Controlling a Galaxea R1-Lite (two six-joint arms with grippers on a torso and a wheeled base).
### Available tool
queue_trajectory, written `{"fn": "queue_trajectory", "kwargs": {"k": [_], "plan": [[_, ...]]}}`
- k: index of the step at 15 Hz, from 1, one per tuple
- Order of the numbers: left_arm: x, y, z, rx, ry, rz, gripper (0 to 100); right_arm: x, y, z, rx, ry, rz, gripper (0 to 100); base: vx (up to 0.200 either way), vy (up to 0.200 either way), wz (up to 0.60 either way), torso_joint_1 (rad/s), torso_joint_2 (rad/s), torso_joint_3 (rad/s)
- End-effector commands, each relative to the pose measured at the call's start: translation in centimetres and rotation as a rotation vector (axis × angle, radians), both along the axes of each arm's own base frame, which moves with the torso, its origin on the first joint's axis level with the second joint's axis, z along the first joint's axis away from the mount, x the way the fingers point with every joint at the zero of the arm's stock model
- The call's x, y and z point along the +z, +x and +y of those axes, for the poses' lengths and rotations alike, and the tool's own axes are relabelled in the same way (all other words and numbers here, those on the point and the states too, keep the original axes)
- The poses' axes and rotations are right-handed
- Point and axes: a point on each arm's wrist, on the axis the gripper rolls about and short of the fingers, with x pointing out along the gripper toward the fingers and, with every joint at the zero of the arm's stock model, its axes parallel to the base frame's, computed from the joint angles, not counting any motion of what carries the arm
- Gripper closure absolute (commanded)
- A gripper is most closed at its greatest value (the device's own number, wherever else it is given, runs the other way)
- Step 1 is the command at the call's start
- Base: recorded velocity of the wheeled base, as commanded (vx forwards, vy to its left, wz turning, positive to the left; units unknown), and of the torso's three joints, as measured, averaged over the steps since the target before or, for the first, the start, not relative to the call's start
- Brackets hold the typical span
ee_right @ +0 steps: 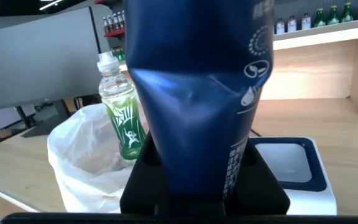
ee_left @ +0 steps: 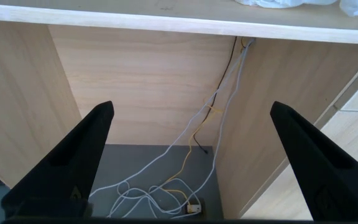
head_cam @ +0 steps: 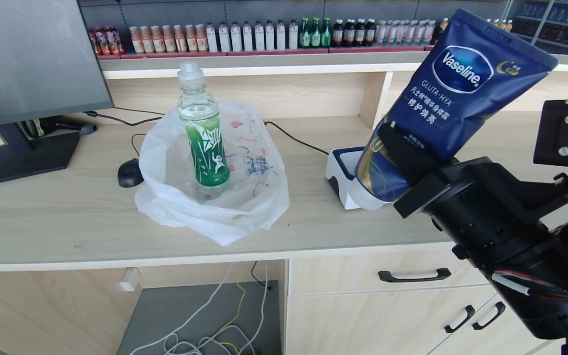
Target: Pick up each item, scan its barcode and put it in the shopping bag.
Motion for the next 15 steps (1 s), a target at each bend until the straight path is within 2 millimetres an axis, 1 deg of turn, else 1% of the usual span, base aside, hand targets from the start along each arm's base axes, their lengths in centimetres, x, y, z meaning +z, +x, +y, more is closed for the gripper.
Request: {"fn": "queue_trajectory", "kwargs": {"k": [1, 5, 7, 8, 9, 10, 11, 12, 14, 15], "plan": [[0.0, 0.0, 0.0, 0.002, 0.002, -0.001, 0, 0.0, -0.1, 0.0, 0.003, 0.005, 0.001, 100, 0.0, 0.0, 0.0, 0.0, 0.0, 0.0], [0.0, 0.0, 0.0, 0.002, 0.002, -0.001, 0, 0.4, 0.1, 0.1, 0.016, 0.041, 0.001, 100, 0.0, 0.0, 0.0, 0.0, 0.0, 0.0], [0.0, 0.0, 0.0, 0.0, 0.002, -0.001, 0, 0.2, 0.2, 0.3, 0.045, 0.087, 0.037, 100, 0.0, 0.0, 0.0, 0.0, 0.0, 0.0], [0.0, 0.0, 0.0, 0.002, 0.002, -0.001, 0, -0.1, 0.7, 0.2, 0.047, 0.113, 0.063, 100, 0.0, 0.0, 0.0, 0.0, 0.0, 0.0], [0.0, 0.0, 0.0, 0.002, 0.002, -0.001, 0, -0.4, 1.7, 0.0, 0.049, 0.136, 0.122, 100, 0.0, 0.0, 0.0, 0.0, 0.0, 0.0], [0.0, 0.0, 0.0, 0.002, 0.002, -0.001, 0, 0.1, 2.2, 0.6, 0.085, 0.186, 0.172, 100, 0.0, 0.0, 0.0, 0.0, 0.0, 0.0], [0.0, 0.0, 0.0, 0.0, 0.002, -0.001, 0, 1.1, 3.2, 1.5, 0.119, 0.259, 0.204, 100, 0.0, 0.0, 0.0, 0.0, 0.0, 0.0], [0.0, 0.0, 0.0, 0.0, 0.002, -0.001, 0, 2.4, 4.1, 2.3, 0.141, 0.315, 0.199, 100, 0.0, 0.0, 0.0, 0.0, 0.0, 0.0], [0.0, 0.0, 0.0, 0.0, 0.002, -0.001, 0, 4.3, 5.9, 3.6, 0.173, 0.397, 0.189, 100, 0.0, 0.0, 0.0, 0.0, 0.0, 0.0], [0.0, 0.0, 0.0, 0.0, 0.002, -0.001, 0, 4.5, 6.3, 3.9, 0.183, 0.414, 0.197, 100, 0.0, 0.0, 0.0, 0.0, 0.0, 0.0]]}}
